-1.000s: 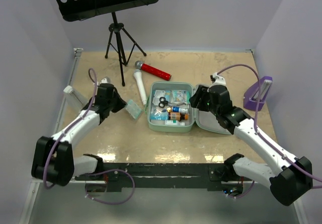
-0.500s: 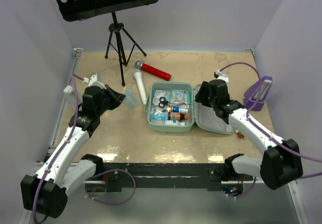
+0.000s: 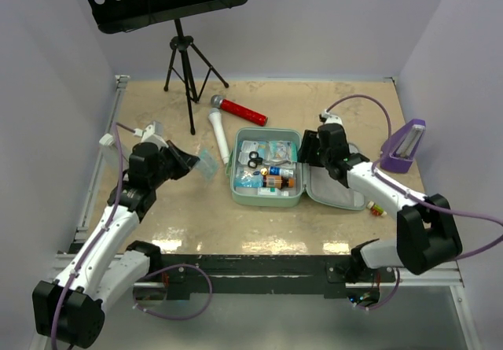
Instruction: Organize the medicine kit
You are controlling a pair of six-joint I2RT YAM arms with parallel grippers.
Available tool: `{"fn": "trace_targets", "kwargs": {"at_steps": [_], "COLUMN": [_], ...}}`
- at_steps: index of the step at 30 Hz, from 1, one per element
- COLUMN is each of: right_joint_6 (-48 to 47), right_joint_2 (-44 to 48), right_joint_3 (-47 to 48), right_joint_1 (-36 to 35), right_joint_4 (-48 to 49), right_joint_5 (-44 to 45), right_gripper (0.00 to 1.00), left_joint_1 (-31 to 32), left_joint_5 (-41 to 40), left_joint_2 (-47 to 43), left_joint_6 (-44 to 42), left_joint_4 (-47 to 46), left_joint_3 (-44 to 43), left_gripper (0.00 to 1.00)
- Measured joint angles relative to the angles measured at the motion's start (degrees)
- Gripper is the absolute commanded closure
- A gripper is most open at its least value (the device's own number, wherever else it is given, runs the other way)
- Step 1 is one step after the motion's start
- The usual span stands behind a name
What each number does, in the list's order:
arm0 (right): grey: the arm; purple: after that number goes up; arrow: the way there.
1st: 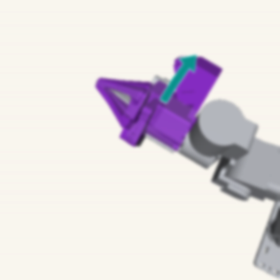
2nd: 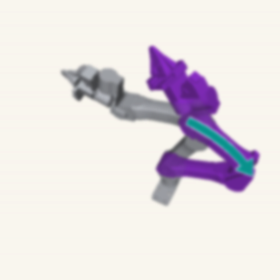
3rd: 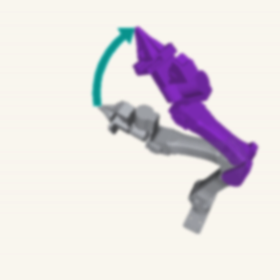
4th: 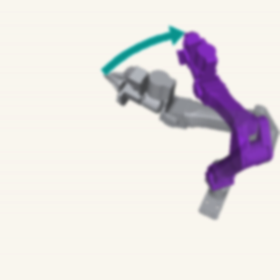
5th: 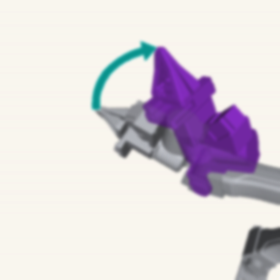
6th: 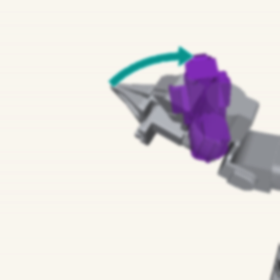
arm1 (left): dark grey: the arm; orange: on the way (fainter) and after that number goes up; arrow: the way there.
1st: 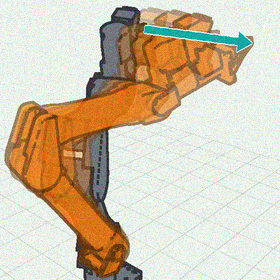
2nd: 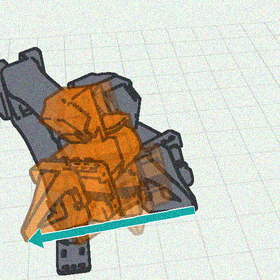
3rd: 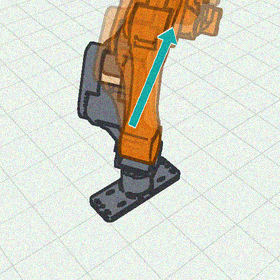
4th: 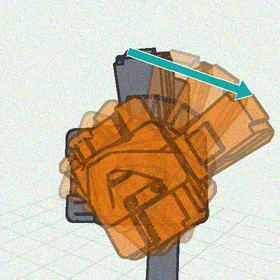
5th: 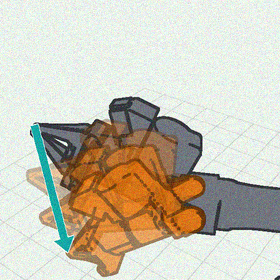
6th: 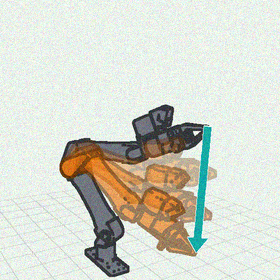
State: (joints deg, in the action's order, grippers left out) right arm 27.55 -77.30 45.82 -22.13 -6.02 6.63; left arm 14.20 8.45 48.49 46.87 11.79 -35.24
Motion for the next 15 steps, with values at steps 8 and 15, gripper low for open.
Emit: {"fn": "trace_targets", "kwargs": {"at_steps": [8,15], "right_joint_6": [-2.75,-3.43], "right_joint_2": [-5.64,-8.33], "right_joint_3": [2.75,5.07], "right_joint_1": [-3.13,-7.30], "right_joint_4": [0.74,1.92], "right_joint_5": [2.93,3.26], "right_gripper": [0.44,0.45], "left_joint_1": [0.00,0.00], "left_joint_5": [0.94,1.60], "left_joint_2": [-0.74,-1.86], "left_joint_6": [-0.02,-0.55], "left_joint_4": [-0.42,-0.04], "left_joint_3": [1.09,1.81], "left_gripper": [1.00,1.00]}}
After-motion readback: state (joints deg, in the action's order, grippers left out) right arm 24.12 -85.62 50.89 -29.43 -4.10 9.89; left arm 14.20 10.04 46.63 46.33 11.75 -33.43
